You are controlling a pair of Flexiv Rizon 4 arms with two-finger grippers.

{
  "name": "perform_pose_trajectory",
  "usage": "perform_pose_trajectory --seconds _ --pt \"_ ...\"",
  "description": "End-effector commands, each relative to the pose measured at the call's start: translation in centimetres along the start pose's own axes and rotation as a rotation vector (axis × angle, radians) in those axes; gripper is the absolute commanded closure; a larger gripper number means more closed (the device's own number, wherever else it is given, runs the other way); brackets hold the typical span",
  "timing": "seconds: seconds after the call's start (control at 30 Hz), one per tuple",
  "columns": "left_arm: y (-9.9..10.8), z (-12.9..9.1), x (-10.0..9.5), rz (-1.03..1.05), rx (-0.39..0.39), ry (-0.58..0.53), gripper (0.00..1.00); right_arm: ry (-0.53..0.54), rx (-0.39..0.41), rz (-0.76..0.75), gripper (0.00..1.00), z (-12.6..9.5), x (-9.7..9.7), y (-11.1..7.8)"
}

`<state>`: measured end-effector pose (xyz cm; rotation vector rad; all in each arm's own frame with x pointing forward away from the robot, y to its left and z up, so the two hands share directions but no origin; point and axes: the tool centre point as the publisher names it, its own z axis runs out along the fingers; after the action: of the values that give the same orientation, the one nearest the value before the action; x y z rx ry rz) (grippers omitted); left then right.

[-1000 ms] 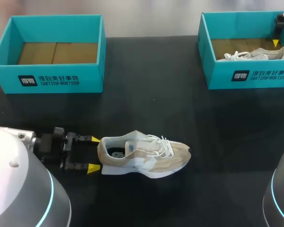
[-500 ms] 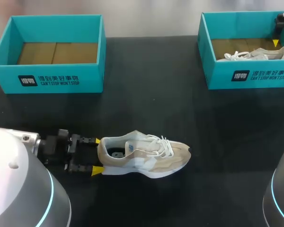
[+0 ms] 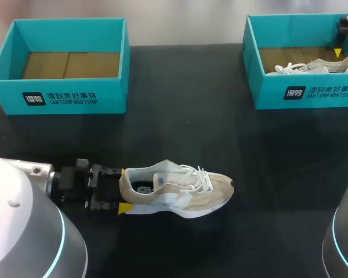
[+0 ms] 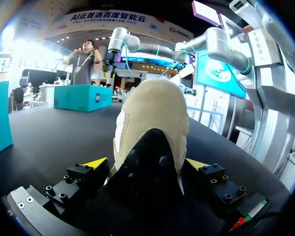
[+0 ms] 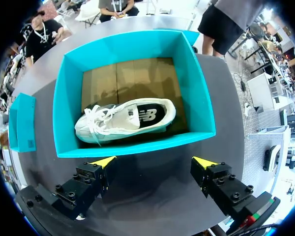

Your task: Take the shoe out of the shoebox, open the shoe tongue, remove and reinsert the insole, then place the shoe into the shoebox

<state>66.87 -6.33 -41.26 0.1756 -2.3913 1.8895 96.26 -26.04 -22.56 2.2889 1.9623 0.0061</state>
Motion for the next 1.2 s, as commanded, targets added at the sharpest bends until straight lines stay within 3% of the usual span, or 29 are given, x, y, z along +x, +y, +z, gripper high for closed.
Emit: perform_pose_trajectory --seconds 0.03,1.13,1.17,1.2 --pt "0.0 0.5 -0.1 0.002 0.001 -0.002 0.0 -0.001 -0.001 0.0 0.0 0.0 0.0 0.0" --pt "-0.2 3.3 -0.4 0.006 0.011 0.028 0.0 -0.001 -0.001 0.0 0.0 0.0 0.0 0.0" --pt "-0.1 3.4 -0.4 0.006 0.011 0.029 0.45 -0.001 -0.001 0.0 0.0 0.0 0.0 0.0" --pt "-0.1 3.4 -0.4 0.006 0.009 0.028 0.73 -0.001 -0.001 0.0 0.0 0.0 0.0 0.0"
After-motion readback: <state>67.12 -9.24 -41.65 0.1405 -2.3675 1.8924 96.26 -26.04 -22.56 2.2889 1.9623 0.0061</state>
